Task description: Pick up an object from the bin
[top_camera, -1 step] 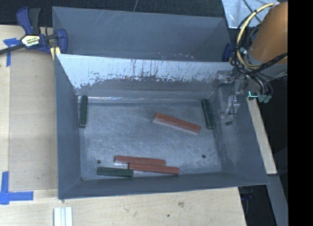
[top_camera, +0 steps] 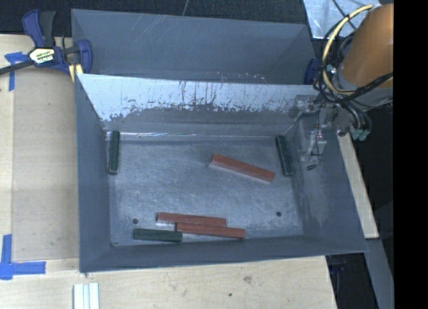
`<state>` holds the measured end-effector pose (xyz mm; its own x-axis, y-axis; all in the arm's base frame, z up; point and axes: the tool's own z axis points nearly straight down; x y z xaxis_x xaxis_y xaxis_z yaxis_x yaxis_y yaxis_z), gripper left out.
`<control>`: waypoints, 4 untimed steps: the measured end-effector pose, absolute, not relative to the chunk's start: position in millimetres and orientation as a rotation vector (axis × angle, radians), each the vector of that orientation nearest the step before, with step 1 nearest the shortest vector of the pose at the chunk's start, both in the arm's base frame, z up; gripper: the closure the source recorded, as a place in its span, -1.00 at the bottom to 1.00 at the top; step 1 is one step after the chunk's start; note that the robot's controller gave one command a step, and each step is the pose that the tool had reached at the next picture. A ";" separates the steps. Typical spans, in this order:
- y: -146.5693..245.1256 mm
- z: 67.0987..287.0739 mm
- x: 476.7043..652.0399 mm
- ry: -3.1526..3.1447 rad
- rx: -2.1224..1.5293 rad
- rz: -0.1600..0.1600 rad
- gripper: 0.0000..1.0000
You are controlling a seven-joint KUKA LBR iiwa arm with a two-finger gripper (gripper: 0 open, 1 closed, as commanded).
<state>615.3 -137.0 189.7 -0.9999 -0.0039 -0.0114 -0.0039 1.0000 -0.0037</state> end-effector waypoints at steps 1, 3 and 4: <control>-100.4 111.1 589.4 3.133 -0.106 -0.003 -1.00; -81.3 74.5 591.9 3.139 -0.089 -0.004 -1.00; -48.5 72.2 618.1 3.108 -0.400 0.000 1.00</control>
Offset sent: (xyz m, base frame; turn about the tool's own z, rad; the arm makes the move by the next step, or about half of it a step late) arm -0.0214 0.0055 -0.1176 0.0635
